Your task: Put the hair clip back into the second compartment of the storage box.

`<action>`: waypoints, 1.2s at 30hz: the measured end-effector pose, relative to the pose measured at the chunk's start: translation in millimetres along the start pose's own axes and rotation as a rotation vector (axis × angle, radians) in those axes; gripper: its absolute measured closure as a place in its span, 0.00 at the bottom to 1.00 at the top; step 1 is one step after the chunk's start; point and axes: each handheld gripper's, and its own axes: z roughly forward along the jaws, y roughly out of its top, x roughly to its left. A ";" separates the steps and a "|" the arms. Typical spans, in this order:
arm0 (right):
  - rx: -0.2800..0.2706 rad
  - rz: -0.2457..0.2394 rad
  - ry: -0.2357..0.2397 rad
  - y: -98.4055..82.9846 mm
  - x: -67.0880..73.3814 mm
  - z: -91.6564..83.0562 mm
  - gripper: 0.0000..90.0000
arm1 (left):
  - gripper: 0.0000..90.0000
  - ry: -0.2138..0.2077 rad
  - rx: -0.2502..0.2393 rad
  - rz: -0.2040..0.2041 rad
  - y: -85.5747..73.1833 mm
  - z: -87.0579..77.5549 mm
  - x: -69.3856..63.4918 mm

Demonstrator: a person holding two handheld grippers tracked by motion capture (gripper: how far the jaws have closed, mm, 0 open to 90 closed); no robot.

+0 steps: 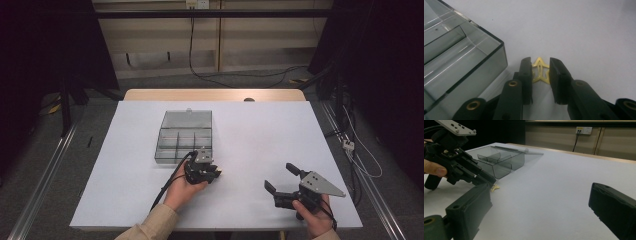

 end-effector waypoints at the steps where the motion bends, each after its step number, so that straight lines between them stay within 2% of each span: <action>1: 0.000 0.000 0.000 0.0 0.1 -0.1 0.04 | 0.81 0.001 -0.003 -0.008 0.0 0.0 0.3; 5: -0.002 0.001 -0.002 0.2 0.1 -0.9 0.04 | 0.81 -0.003 -0.005 -0.032 0.4 -0.8 0.7; 9: -0.003 0.001 -0.001 0.1 -0.3 -0.4 0.04 | 0.81 0.003 -0.003 -0.038 0.7 -2.1 0.7; 14: 0.001 -0.001 0.007 0.3 0.7 0.0 0.04 | 0.81 -0.020 0.000 -0.056 1.6 -8.2 1.2; 16: 0.004 0.000 0.010 0.1 0.9 0.5 0.04 | 0.81 -0.019 -0.002 -0.061 1.9 -9.3 0.9; 17: 0.005 0.000 0.010 0.1 1.0 0.7 0.04 | 0.81 -0.004 0.002 -0.059 2.3 -10.4 0.3; 19: 0.005 0.000 0.011 0.1 1.1 0.8 0.04 | 0.81 -0.022 -0.002 -0.069 2.5 -12.4 0.5; 20: 0.005 -0.001 0.014 0.1 1.0 1.0 0.04 | 0.81 -0.045 0.004 -0.066 2.9 -14.0 1.7; 21: 0.006 -0.001 0.012 0.0 1.1 1.0 0.04 | 0.81 -0.022 0.000 -0.067 3.3 -14.9 0.9; 23: 0.005 0.000 0.013 -0.1 0.9 1.2 0.04 | 0.81 -0.054 -0.001 -0.068 4.3 -18.0 2.5; 29: 0.008 0.002 0.015 -0.3 0.5 1.3 0.04 | 0.81 -0.073 0.002 -0.060 7.3 -25.0 1.1; 30: 0.008 0.002 0.018 -0.3 0.6 1.3 0.04 | 0.81 -0.060 0.002 -0.060 7.8 -25.5 -0.1; 31: 0.007 0.001 0.018 -0.2 0.9 1.4 0.04 | 0.81 -0.088 0.005 -0.056 8.1 -26.3 0.6; 36: 0.008 0.003 0.019 -0.3 0.4 1.7 0.04 | 0.81 -0.108 0.013 -0.058 10.0 -30.6 1.6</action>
